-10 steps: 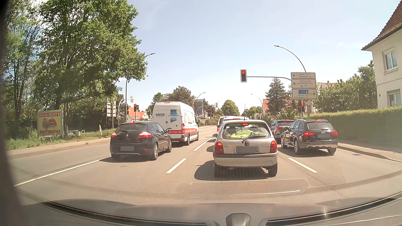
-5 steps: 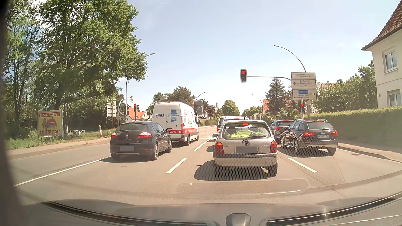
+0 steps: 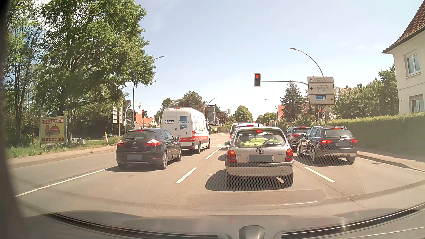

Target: Follow the waypoints while adhering to traffic rules and regulations

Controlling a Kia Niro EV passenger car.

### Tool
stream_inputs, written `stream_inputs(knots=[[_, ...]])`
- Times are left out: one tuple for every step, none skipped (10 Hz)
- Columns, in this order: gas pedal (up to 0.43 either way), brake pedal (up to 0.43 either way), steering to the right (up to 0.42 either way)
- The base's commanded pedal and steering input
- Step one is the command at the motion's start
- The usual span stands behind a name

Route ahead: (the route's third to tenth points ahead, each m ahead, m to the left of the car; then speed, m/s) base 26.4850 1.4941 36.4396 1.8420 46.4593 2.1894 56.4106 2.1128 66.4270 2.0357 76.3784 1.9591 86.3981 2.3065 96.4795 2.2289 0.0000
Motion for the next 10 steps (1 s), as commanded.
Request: stream_inputs(knots=[[0.000,0.006,0.021],[0.000,0.006,0.021],[0.000,0.006,0.021],[0.000,0.006,0.021],[0.000,0.006,0.021],[0.000,0.006,0.021],[0.000,0.006,0.021],[0.000,0.006,0.021],[0.000,0.006,0.021],[0.000,0.006,0.021]])
